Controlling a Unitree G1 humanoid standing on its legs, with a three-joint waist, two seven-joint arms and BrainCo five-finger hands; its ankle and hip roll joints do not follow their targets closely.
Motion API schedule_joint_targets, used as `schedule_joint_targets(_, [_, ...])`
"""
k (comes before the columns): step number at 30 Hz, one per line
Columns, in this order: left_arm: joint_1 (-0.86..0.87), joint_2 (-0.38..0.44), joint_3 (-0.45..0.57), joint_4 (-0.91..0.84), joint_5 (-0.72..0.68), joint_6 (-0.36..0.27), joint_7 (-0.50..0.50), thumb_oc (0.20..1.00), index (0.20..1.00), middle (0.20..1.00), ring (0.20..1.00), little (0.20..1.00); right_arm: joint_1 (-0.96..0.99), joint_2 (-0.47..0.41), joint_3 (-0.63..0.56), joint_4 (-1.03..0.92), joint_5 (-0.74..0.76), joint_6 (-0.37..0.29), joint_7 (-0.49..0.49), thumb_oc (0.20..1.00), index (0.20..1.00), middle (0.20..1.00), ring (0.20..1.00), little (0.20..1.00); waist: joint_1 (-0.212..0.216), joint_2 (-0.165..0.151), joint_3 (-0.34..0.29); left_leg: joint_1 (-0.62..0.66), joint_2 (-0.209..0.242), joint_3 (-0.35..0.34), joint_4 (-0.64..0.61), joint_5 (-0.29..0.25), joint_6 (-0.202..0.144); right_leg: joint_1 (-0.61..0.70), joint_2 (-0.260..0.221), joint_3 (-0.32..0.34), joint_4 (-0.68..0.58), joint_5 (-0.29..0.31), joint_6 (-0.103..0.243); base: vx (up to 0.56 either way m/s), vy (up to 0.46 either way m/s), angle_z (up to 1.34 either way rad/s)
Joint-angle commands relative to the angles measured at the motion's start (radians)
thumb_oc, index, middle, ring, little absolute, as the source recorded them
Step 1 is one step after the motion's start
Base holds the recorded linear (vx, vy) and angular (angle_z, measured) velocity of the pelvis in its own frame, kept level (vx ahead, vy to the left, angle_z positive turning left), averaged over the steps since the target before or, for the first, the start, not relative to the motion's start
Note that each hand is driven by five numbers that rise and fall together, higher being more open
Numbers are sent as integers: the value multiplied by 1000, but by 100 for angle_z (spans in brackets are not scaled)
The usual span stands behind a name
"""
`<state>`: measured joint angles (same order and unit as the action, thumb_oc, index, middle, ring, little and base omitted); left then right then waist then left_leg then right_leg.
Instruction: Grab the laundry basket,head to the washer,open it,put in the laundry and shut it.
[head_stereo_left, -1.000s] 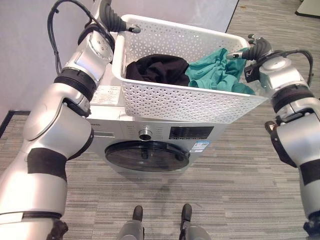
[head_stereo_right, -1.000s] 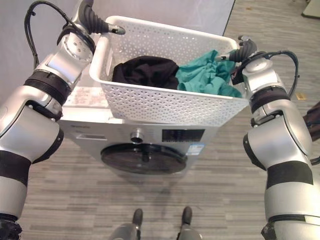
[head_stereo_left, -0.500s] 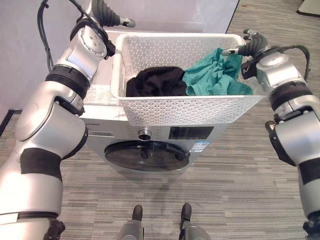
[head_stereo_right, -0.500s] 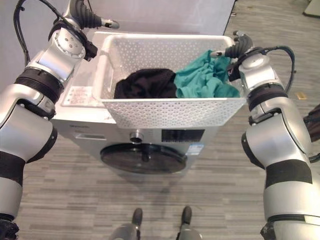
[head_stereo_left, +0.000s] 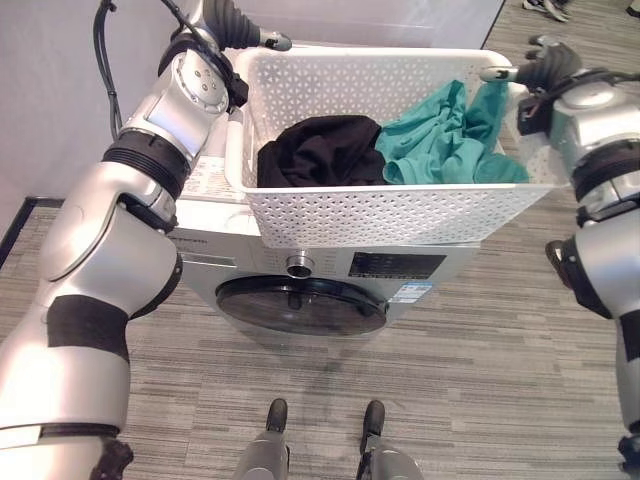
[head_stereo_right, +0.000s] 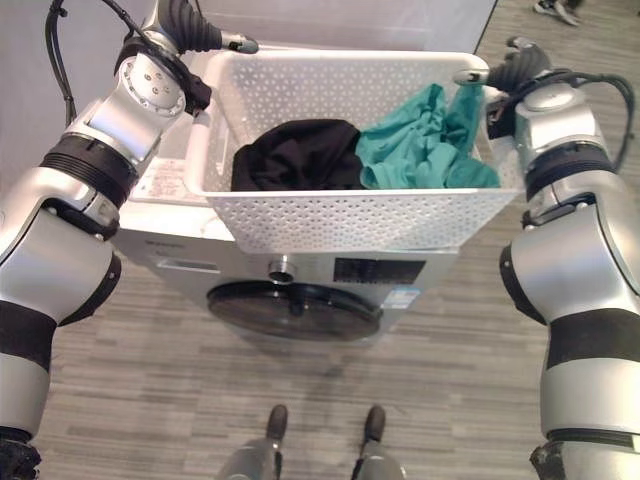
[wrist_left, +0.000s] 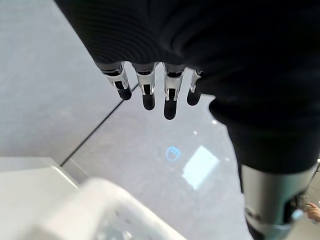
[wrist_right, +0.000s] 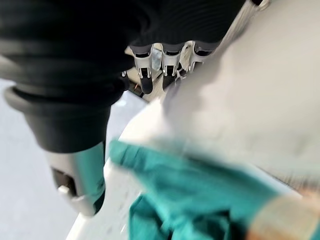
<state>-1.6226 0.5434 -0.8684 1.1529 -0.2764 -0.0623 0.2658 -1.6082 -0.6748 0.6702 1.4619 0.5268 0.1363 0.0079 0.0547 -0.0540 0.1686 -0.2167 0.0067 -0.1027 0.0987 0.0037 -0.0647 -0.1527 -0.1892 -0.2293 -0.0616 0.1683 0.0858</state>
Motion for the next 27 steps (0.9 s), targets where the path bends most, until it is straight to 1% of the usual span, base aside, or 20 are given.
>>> schedule_joint_targets(1, [-154, 35, 18, 36, -25, -64, 32, 1000, 1000, 1000, 1000, 1000, -63, -94, 40, 18, 12, -28, -4, 1000, 1000, 1000, 1000, 1000, 29, 15, 15, 116, -18, 31, -136, -7, 41, 91, -74, 35, 31, -60, 138, 31, 16, 5])
schedule_joint_targets(5, [-147, 75, 35, -14, -52, -84, 22, 1000, 1000, 1000, 1000, 1000, -45, -160, 29, -19, 45, -44, 5, 1000, 1000, 1000, 1000, 1000, 29, 19, 5, 133, -17, 34, -138, -14, 39, 103, -79, 28, 36, -66, 140, 1, 0, 1])
schedule_joint_targets(10, [-121, 124, 82, -46, -168, -97, -18, 1000, 1000, 1000, 1000, 1000, -39, -254, 30, -64, 87, -52, 17, 1000, 1000, 1000, 1000, 1000, 33, 30, -4, 150, -14, 33, -134, -20, 34, 121, -83, 17, 43, -79, 140, -1, -7, 2])
schedule_joint_targets(11, [-120, 125, 83, -48, -169, -96, -18, 1000, 1000, 1000, 1000, 1000, -38, -255, 30, -64, 87, -52, 17, 1000, 1000, 1000, 1000, 1000, 33, 31, -4, 150, -13, 33, -134, -20, 34, 122, -83, 17, 43, -79, 140, -7, -46, 1])
schedule_joint_targets(12, [-72, 162, 105, -107, -186, -111, -29, 1000, 1000, 1000, 1000, 1000, -15, -314, 26, -103, 87, -61, 19, 1000, 1000, 1000, 1000, 1000, 42, 40, -6, 157, -10, 27, -132, -21, 31, 132, -82, 9, 48, -90, 137, -3, -48, 1])
schedule_joint_targets(13, [-48, 170, 112, -138, -181, -115, -29, 1000, 1000, 1000, 1000, 1000, 3, -334, 17, -120, 86, -66, 18, 1000, 1000, 1000, 1000, 1000, 45, 44, -7, 161, -8, 25, -132, -21, 31, 136, -81, 7, 50, -94, 135, -3, -49, 3])
schedule_joint_targets(14, [-42, 171, 114, -144, -179, -113, -27, 1000, 1000, 1000, 1000, 1000, 10, -335, 13, -124, 85, -65, 16, 1000, 1000, 1000, 1000, 1000, 46, 44, -9, 162, -8, 25, -132, -21, 31, 138, -80, 6, 50, -95, 135, -18, -42, 6])
schedule_joint_targets(15, [25, 193, 151, -221, -182, -126, -29, 1000, 1000, 1000, 1000, 1000, 61, -375, -19, -170, 87, -76, 11, 1000, 1000, 1000, 1000, 1000, 52, 50, -4, 164, -6, 21, -128, -21, 30, 143, -78, 4, 53, -104, 130, -16, -32, 9])
schedule_joint_targets(16, [34, 194, 155, -229, -180, -123, -27, 1000, 1000, 1000, 1000, 1000, 73, -376, -25, -177, 85, -76, 9, 1000, 1000, 1000, 1000, 1000, 52, 51, -6, 166, -6, 20, -128, -22, 29, 145, -77, 4, 54, -105, 130, -21, -45, 10])
schedule_joint_targets(17, [79, 209, 178, -274, -183, -131, -34, 1000, 1000, 1000, 1000, 1000, 111, -401, -48, -206, 83, -81, 7, 1000, 1000, 1000, 1000, 1000, 55, 53, -4, 167, -4, 17, -127, -22, 29, 148, -75, 4, 54, -109, 127, -27, -56, 14])
schedule_joint_targets(18, [176, 233, 232, -374, -168, -137, -31, 1000, 1000, 1000, 1000, 1000, 211, -450, -116, -277, 75, -93, -4, 1000, 1000, 1000, 1000, 1000, 59, 60, -2, 169, 1, 11, -124, -23, 27, 156, -70, 3, 54, -120, 121, -37, -79, 13])
schedule_joint_targets(19, [222, 251, 256, -424, -150, -140, -29, 1000, 1000, 1000, 1000, 1000, 269, -469, -159, -311, 70, -99, -9, 1000, 1000, 1000, 1000, 1000, 62, 62, -2, 168, 2, 7, -123, -22, 26, 158, -67, 2, 54, -123, 118, -31, -66, 11])
schedule_joint_targets(20, [232, 251, 257, -435, -146, -137, -27, 1000, 1000, 1000, 1000, 1000, 293, -470, -177, -323, 67, -98, -13, 1000, 1000, 1000, 1000, 1000, 62, 59, -7, 169, 3, 6, -123, -23, 26, 160, -67, 1, 54, -123, 117, -66, -63, 4])
schedule_joint_targets(21, [350, 299, 317, -528, -136, -137, -52, 1000, 1000, 1000, 1000, 1000, 410, -516, -270, -397, 61, -116, -24, 1000, 1000, 1000, 1000, 1000, 67, 67, -3, 160, 4, 0, -118, -13, 26, 157, -63, -1, 52, -121, 110, -21, -47, 3])
schedule_joint_targets(22, [357, 299, 317, -534, -134, -135, -52, 1000, 1000, 1000, 1000, 1000, 430, -515, -284, -406, 59, -115, -26, 1000, 1000, 1000, 1000, 1000, 68, 65, -9, 166, 6, -1, -121, -22, 24, 163, -61, -2, 51, -129, 111, -57, -62, 3])
schedule_joint_targets(23, [431, 315, 359, -586, -157, -141, -72, 1000, 1000, 1000, 1000, 1000, 507, -526, -341, -433, 55, -122, -31, 1000, 1000, 1000, 1000, 1000, 71, 68, -6, 161, 6, -4, -119, -13, 25, 162, -60, -3, 48, -123, 107, 25, -56, 4])
schedule_joint_targets(24, [515, 340, 395, -638, -192, -141, -101, 1000, 1000, 1000, 1000, 1000, 597, -530, -405, -470, 51, -124, -33, 1000, 1000, 1000, 1000, 1000, 76, 69, -14, 166, 10, -9, -121, -21, 23, 170, -55, -6, 42, -131, 105, -19, -71, 2])
schedule_joint_targets(26, [681, 418, 472, -759, -240, -150, -145, 1000, 1000, 1000, 1000, 1000, 781, -531, -533, -535, 40, -125, -27, 1000, 1000, 1000, 1000, 1000, 89, 76, -17, 166, 16, -14, -120, -20, 22, 175, -49, -8, 36, -133, 100, -18, -62, -1])
schedule_joint_targets(27, [770, 464, 528, -814, -250, -157, -161, 1000, 1000, 1000, 1000, 1000, 873, -525, -599, -555, 35, -129, -19, 1000, 1000, 1000, 1000, 1000, 97, 80, -13, 161, 16, -16, -115, -11, 22, 174, -49, -11, 34, -126, 96, -10, -64, -5])
